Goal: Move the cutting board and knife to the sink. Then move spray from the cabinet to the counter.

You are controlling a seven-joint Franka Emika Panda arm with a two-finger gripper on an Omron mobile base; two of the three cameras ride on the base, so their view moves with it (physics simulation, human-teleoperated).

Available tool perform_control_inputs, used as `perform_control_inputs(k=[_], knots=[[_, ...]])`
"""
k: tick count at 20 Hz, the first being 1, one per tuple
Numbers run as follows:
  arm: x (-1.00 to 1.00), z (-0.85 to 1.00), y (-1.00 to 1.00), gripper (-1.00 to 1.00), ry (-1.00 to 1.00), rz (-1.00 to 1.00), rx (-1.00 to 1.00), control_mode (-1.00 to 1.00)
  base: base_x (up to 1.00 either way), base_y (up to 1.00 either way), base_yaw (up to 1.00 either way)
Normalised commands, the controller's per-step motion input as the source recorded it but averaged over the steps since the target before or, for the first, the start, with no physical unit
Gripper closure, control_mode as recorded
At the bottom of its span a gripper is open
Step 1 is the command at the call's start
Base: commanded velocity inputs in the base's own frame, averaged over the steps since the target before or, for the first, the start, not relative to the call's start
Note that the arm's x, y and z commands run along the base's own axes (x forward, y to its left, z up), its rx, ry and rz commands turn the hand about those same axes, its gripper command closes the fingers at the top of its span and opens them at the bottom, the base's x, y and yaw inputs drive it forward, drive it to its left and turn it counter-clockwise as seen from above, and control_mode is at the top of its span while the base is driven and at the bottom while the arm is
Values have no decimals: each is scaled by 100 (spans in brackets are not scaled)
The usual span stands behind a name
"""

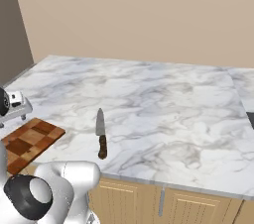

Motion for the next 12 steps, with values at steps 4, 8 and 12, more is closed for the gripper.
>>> perform_control_inputs(k=[4, 8, 12], knots=[[-68, 0, 13, -100, -9, 0, -22, -100, 0, 0, 0], [-74, -7, 20, -100, -8, 6, -8, -100, 0, 0, 0], [-64, -12, 17, -100, -9, 9, -4, -100, 0, 0, 0]])
